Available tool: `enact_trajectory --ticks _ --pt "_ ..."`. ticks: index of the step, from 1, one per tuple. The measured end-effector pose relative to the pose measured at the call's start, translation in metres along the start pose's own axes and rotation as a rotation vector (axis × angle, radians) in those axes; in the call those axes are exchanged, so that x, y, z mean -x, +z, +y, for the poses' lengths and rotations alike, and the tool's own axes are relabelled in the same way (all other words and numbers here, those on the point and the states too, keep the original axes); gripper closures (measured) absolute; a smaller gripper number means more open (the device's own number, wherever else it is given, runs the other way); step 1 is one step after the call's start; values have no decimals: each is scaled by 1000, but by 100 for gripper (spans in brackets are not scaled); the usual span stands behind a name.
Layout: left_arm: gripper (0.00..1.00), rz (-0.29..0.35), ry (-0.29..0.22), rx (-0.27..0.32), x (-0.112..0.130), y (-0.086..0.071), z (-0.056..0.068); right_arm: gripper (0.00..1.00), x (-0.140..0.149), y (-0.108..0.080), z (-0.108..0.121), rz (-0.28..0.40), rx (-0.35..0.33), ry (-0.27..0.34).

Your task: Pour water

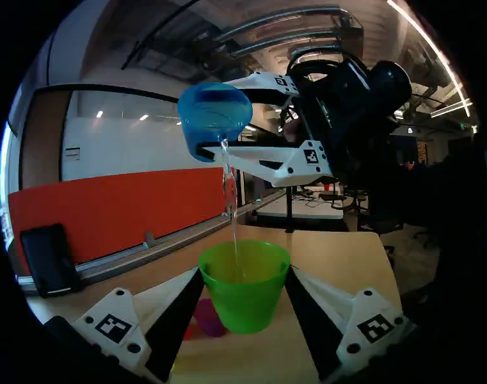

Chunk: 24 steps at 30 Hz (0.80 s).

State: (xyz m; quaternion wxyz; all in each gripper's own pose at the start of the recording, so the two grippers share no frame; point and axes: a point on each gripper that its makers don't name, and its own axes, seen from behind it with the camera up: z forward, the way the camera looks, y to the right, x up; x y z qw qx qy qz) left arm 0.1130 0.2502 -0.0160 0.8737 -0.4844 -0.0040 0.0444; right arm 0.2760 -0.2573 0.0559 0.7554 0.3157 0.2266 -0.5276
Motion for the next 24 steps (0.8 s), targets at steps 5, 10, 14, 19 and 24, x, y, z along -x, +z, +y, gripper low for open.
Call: enact_trajectory --ticks 5,10,14,19,24 --pt "14 0 0 1 0 0 1 10 -2 1 5 2 7 -22" --pt "14 1 0 2 -1 -1 2 10 -3 1 8 4 12 -43" --pt "14 1 1 3 -2 -1 2 10 -3 1 9 3 14 -60" --pt "14 2 0 5 -3 -1 2 10 -4 0 12 2 16 -81" --pt "14 5 -2 5 -3 0 1 10 -4 0 14 2 20 -104"
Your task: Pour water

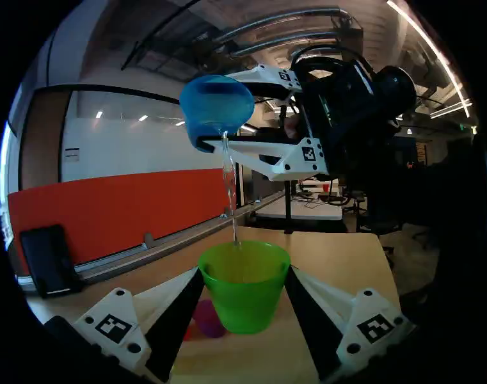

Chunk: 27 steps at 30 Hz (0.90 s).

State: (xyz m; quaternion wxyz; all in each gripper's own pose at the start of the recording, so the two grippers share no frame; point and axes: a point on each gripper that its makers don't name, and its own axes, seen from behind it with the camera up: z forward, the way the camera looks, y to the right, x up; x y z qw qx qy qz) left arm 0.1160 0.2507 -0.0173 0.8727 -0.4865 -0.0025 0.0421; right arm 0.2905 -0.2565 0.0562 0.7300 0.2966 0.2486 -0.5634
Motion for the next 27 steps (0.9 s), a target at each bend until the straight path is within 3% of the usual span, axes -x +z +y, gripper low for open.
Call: enact_trajectory --ticks 27 --pt "14 -3 -8 3 1 1 1 10 -5 3 10 -4 24 -128"
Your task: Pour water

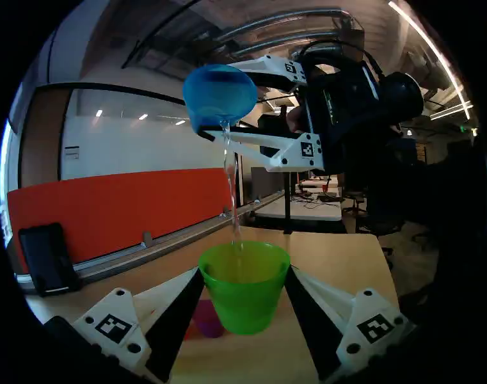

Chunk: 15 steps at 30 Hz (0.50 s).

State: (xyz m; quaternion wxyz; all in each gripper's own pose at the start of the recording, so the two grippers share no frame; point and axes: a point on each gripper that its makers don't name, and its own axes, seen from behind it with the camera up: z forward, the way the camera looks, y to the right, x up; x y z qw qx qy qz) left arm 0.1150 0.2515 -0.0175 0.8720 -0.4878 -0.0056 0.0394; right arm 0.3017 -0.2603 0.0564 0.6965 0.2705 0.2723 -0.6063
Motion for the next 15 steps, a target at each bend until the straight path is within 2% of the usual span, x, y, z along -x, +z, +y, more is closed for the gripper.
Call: enact_trajectory --ticks 15 --pt "14 0 -1 0 0 -1 -1 10 -2 2 6 2 11 -70"
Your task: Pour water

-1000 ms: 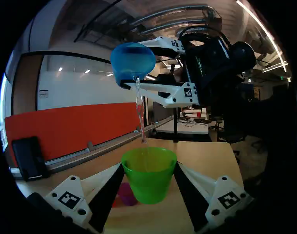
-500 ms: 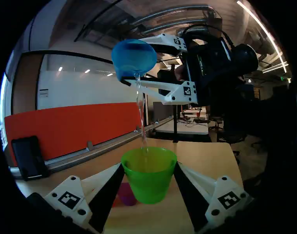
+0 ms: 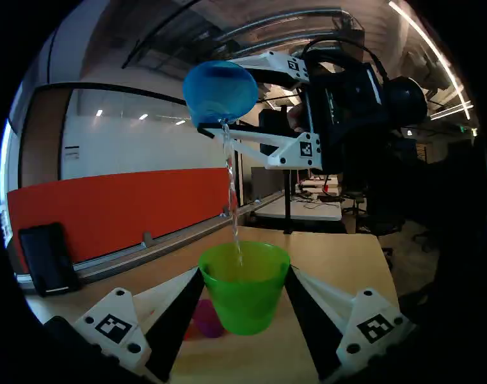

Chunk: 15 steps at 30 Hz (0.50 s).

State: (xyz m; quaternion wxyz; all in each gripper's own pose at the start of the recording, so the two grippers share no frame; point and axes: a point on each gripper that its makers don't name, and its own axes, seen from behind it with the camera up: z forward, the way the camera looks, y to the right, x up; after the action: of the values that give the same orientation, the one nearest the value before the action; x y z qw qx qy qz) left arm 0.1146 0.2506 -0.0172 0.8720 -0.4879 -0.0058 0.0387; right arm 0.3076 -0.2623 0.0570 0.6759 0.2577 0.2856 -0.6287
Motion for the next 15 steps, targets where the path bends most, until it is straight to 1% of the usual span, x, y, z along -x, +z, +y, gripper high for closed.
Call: enact_trajectory --ticks 15 --pt "14 1 -2 0 -2 0 0 10 -6 1 7 3 6 -80"
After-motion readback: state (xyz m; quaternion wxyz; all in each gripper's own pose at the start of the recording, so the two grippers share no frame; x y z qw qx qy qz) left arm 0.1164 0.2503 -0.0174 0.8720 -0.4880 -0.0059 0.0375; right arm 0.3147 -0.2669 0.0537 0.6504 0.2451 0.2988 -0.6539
